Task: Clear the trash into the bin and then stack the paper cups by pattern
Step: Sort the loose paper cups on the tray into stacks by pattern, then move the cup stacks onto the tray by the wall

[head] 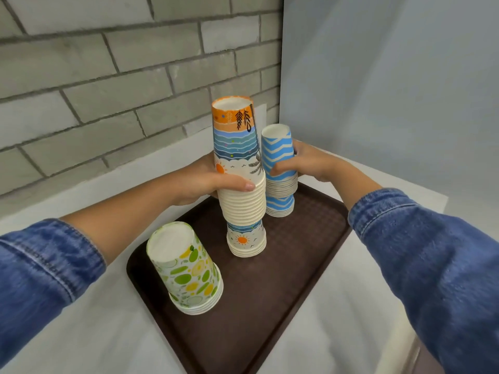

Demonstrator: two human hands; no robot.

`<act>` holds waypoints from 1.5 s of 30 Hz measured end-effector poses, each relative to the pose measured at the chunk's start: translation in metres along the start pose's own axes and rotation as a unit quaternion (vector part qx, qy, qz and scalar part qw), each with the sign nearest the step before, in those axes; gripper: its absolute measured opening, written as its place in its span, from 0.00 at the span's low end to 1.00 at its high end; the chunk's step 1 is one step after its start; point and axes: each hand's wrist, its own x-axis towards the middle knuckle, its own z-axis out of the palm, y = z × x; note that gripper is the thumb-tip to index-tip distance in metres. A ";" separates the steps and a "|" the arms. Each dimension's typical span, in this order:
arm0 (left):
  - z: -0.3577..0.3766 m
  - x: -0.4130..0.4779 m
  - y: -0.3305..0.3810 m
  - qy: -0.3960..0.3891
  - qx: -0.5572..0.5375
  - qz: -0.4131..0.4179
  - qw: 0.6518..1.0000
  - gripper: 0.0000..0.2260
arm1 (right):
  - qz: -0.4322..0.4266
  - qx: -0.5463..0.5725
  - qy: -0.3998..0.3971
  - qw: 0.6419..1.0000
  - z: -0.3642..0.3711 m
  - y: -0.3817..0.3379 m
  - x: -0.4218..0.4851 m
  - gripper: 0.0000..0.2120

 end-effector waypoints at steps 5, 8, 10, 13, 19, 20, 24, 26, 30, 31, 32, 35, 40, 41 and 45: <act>-0.001 0.005 -0.015 -0.031 -0.002 -0.020 0.999 0.26 | 0.021 0.024 -0.015 0.999 0.007 0.022 0.005 0.24; 0.000 0.006 -0.026 -0.052 0.004 -0.031 0.998 0.24 | 0.029 0.031 -0.030 0.999 0.010 0.031 0.005 0.27; 0.003 0.007 -0.029 -0.068 0.008 -0.036 0.997 0.21 | 0.030 0.039 -0.036 0.998 0.012 0.036 0.007 0.26; 0.004 0.007 -0.032 -0.107 0.028 -0.051 0.993 0.25 | 0.030 0.037 -0.039 0.998 0.013 0.041 0.009 0.23; 0.004 0.009 -0.035 -0.138 0.064 -0.074 0.986 0.25 | 0.024 0.028 -0.070 0.997 0.013 0.040 0.010 0.22; 0.004 0.010 -0.035 -0.142 0.068 -0.074 0.985 0.24 | 0.022 0.025 -0.071 0.997 0.013 0.039 0.009 0.22; 0.006 0.009 -0.032 -0.152 0.075 -0.068 0.983 0.23 | 0.027 0.018 -0.064 0.997 0.013 0.040 0.007 0.26; 0.003 0.007 -0.027 -0.144 0.072 -0.065 0.985 0.23 | 0.032 0.020 -0.061 0.997 0.011 0.042 0.003 0.33; -0.014 -0.003 -0.011 -0.101 0.118 -0.074 0.985 0.50 | 0.063 -0.002 -0.027 0.998 0.002 0.043 -0.014 0.49; -0.018 -0.007 -0.005 -0.071 0.121 -0.075 0.987 0.58 | 0.075 -0.012 -0.017 0.997 0.000 0.041 -0.022 0.52; -0.020 -0.013 0.004 -0.034 0.116 -0.071 0.990 0.64 | 0.080 -0.020 -0.002 0.997 -0.003 0.038 -0.033 0.53; -0.018 -0.032 0.035 0.114 0.107 -0.014 0.988 0.64 | 0.051 -0.016 0.087 0.995 -0.010 0.027 -0.073 0.51; 0.035 -0.066 0.083 0.328 0.132 0.197 0.914 0.28 | -0.039 0.030 0.267 0.963 -0.021 0.005 -0.177 0.31; 0.056 -0.072 0.093 0.336 0.127 0.227 0.905 0.20 | -0.052 0.025 0.296 0.953 -0.024 0.002 -0.202 0.26; 0.161 -0.089 0.116 0.281 0.092 0.279 0.914 0.09 | -0.072 0.004 0.384 0.920 -0.032 0.004 -0.310 0.11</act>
